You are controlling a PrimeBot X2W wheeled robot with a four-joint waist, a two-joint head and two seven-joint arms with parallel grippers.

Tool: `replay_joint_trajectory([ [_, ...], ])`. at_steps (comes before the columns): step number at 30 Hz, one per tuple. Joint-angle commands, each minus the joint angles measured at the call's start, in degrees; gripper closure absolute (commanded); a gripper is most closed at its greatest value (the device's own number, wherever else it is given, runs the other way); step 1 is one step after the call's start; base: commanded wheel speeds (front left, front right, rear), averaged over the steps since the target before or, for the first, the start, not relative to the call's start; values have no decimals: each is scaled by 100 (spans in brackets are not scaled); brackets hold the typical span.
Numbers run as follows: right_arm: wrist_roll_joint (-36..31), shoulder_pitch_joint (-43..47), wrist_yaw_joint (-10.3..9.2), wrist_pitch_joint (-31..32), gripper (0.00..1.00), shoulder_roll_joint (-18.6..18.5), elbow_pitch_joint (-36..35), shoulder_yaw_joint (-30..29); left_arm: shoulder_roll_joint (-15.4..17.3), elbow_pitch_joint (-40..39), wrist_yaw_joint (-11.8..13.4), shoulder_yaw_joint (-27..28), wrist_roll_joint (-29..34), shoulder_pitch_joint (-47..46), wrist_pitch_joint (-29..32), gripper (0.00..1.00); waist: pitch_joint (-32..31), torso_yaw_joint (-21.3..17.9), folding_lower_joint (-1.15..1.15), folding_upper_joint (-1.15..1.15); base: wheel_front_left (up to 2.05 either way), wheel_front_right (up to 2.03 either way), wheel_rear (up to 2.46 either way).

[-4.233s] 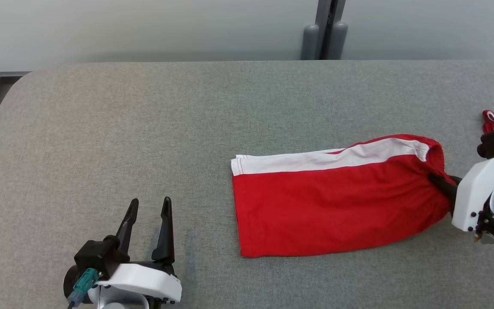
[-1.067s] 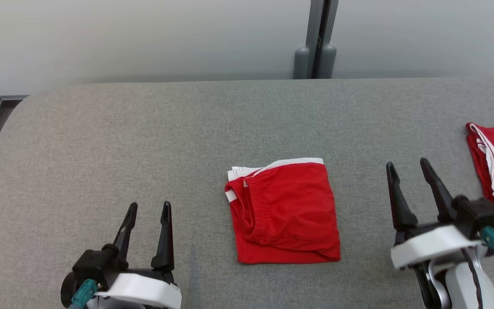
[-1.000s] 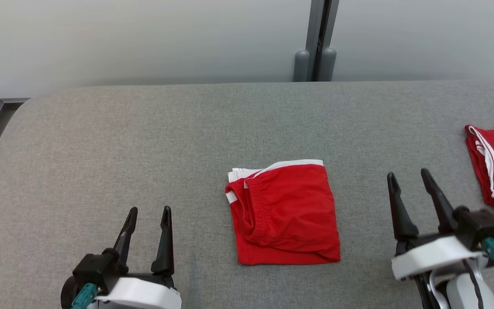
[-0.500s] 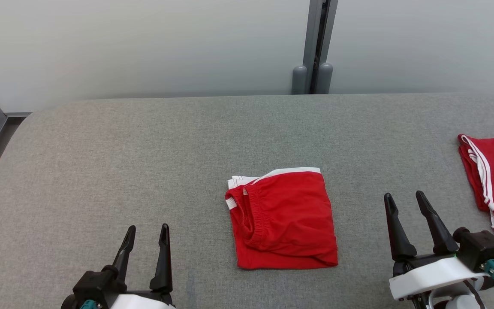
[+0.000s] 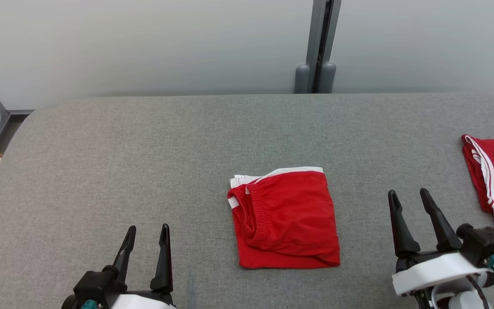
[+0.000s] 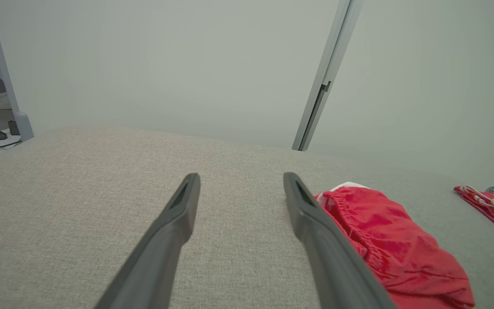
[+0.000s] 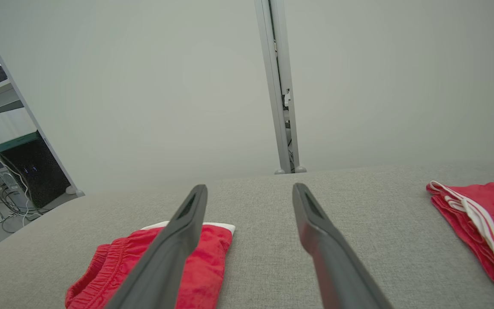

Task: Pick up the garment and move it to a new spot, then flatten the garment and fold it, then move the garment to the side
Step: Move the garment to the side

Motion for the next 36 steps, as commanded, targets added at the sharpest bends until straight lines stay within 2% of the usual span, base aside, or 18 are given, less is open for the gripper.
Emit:
replay_joint_trajectory([
  [1, 51, -110, 1, 115, 0, -21, 43, -13, 21, -14, 34, 5, 45, -11, -26, 0, 16, 5, 0, 0, 0, 0, 0],
  [6, 489, -606, 1, 1041, 0, -54, 259, 143, 20, -12, 21, -14, 25, -101, -26, 0, 120, 20, 0, 0, 0, 0, 0],
  [9, 714, -962, 1, 1843, 0, -304, 409, 365, 18, 12, 0, -43, 4, -178, -26, 0, 204, 70, 0, 0, 0, 0, 0],
  [14, 1462, -1374, 1, 3181, 0, -681, 593, 707, 17, 47, -7, -78, -57, -303, -26, 0, 338, 228, 0, 0, 0, 0, 0],
  [18, 1837, -1468, 1, 3782, 0, -891, 719, 855, 14, 68, -7, -103, -91, -363, -26, 0, 448, 388, 0, 0, 0, 0, 0],
  [24, 2113, -1466, 1, 4052, 0, -892, 1063, 742, 10, 73, 18, -156, -164, -446, -26, 0, 599, 632, 0, 0, 0, 0, 0],
  [36, 2037, -1871, 1, 4258, 0, -838, 1797, 925, 10, 99, 60, -212, -242, -551, -26, 0, 762, 906, 0, 0, 0, 0, 0],
])
